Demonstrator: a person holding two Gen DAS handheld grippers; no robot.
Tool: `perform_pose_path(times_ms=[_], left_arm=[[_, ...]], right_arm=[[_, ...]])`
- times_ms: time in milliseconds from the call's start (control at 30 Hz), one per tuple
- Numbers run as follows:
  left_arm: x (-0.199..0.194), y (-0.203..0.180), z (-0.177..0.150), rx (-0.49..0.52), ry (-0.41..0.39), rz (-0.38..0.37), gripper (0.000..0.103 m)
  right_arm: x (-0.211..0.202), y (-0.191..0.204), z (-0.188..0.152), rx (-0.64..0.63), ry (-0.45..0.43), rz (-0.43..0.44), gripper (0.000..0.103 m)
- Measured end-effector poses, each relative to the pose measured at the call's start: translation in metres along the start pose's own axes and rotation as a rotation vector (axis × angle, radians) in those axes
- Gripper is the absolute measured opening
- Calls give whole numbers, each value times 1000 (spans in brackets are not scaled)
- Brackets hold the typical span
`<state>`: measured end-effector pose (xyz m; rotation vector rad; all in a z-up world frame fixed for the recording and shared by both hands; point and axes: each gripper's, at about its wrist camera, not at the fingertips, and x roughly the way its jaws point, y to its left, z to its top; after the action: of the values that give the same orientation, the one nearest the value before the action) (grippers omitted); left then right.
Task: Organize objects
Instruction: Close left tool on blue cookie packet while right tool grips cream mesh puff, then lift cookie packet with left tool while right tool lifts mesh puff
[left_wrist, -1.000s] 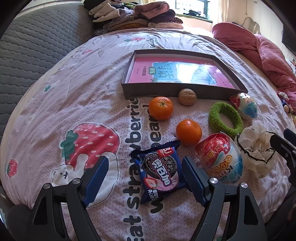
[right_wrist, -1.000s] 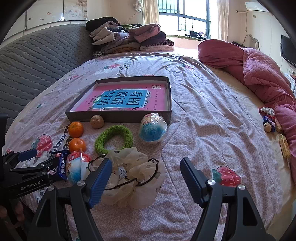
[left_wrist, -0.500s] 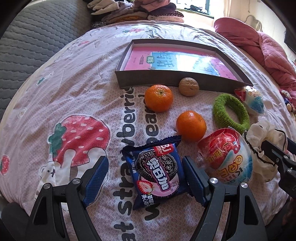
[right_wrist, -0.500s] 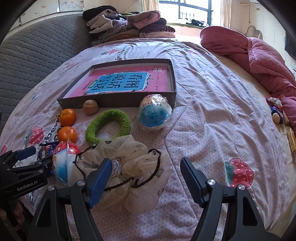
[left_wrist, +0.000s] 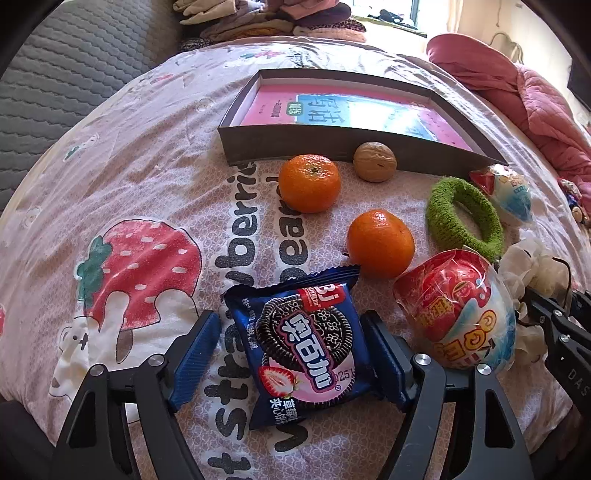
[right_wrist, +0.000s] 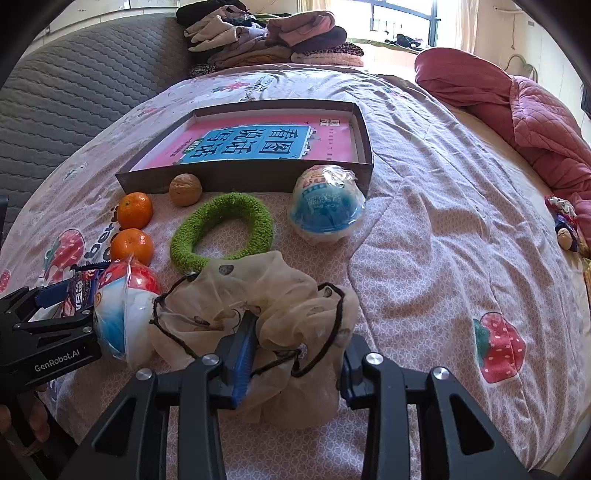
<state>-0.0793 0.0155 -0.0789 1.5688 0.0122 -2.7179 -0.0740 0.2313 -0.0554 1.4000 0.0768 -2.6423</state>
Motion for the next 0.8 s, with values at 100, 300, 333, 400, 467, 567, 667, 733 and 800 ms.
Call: perform_pose_path(times_ms=[100, 300, 333, 400, 467, 567, 667, 733, 800], left_arm=[[-1, -1, 0, 11, -12, -18, 67], [-5, -4, -2, 34, -29, -42, 53], [-6, -5, -2, 40, -30, -45, 53], [-7, -4, -3, 38, -30, -51, 53], [-9, -3, -4, 40, -31, -61, 53], [-11, -3, -5, 42, -33, -65, 53], [-15, -1, -8, 38, -37, -74, 53], [-18, 0, -8, 38, -43, -69, 53], [-21, 2, -9, 34, -49, -70, 53]], right_arm=[[-1, 2, 0, -16, -9, -1, 26], [-2, -3, -3, 1, -16, 25, 22], [-3, -4, -3, 7, -20, 30, 21], [-4, -4, -3, 8, -24, 32, 21], [-6, -4, -4, 6, -32, 32, 21], [-11, -5, -4, 9, -45, 37, 20], [-16, -6, -5, 11, -62, 39, 20], [-19, -7, -5, 19, -72, 47, 20], [-21, -8, -4, 23, -78, 53, 20]])
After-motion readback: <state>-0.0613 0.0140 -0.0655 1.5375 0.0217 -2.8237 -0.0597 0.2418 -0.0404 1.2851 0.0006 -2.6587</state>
